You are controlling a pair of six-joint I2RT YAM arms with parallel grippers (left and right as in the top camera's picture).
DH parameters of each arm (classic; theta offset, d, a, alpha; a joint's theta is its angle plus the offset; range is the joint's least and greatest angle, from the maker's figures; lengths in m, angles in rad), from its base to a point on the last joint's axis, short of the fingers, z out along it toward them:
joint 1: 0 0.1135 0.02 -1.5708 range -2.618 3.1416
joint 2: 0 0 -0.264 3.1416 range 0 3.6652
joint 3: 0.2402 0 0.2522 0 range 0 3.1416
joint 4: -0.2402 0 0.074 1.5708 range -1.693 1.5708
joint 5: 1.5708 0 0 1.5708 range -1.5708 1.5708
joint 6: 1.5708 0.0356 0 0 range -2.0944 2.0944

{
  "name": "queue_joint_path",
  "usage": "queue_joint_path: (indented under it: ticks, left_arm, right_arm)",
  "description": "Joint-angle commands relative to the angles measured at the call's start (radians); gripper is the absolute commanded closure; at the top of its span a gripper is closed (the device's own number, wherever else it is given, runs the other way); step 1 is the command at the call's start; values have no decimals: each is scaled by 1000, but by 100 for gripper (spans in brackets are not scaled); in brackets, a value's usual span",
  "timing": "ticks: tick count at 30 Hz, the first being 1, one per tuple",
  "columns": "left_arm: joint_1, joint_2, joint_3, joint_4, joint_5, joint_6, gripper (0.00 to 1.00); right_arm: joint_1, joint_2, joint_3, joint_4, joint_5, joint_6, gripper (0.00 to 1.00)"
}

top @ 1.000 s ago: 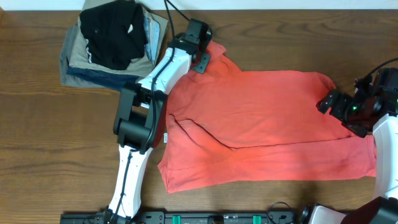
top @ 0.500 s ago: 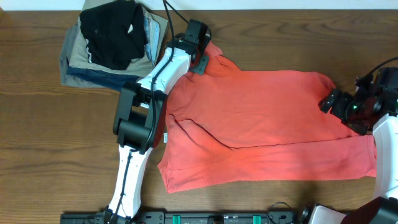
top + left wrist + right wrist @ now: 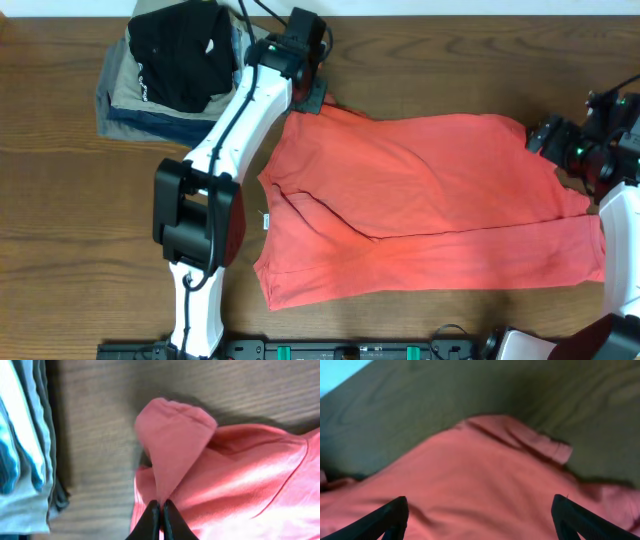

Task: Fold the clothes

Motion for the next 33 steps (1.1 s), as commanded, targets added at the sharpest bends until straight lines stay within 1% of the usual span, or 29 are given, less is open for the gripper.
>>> queue_joint_path:
  ticks: [1, 3, 7, 11, 15, 18, 20, 23, 26, 31, 33]
  left_arm:
    - [3, 15, -2, -30, -12, -36, 94]
    - [3, 15, -2, -36, -12, -36, 94]
    - [3, 15, -4, -40, -12, -36, 94]
    - [3, 15, -10, -41, -12, -36, 93]
    - [3, 15, -14, -48, -12, -36, 94]
    - [3, 15, -14, -56, -12, -36, 94]
    - [3, 15, -14, -60, -12, -36, 94]
    - [3, 15, -14, -59, -12, -36, 94]
    - [3, 15, -14, -59, -12, -36, 94]
    - [3, 15, -21, -59, -12, -36, 94]
    - [3, 15, -26, -59, -11, -36, 94]
  right_arm:
    - [8, 58, 0, 37, -5, -5, 11]
    - [8, 100, 0, 80, -4, -21, 10]
    - [8, 190, 1, 181, -7, -47, 6]
    - [8, 293, 35, 230, 30, -57, 7]
    - [8, 394, 125, 196, 87, -73, 7]
    - [5, 462, 208, 117, 182, -70, 9]
    - [-2, 494, 257, 46, 222, -57, 10]
    - [-15, 507, 281, 0, 230, -16, 11]
    - [-44, 507, 285, -29, 222, 37, 17]
    - [-82, 514, 285, -80, 206, 39, 29]
    - [-95, 525, 285, -90, 212, 43, 31]
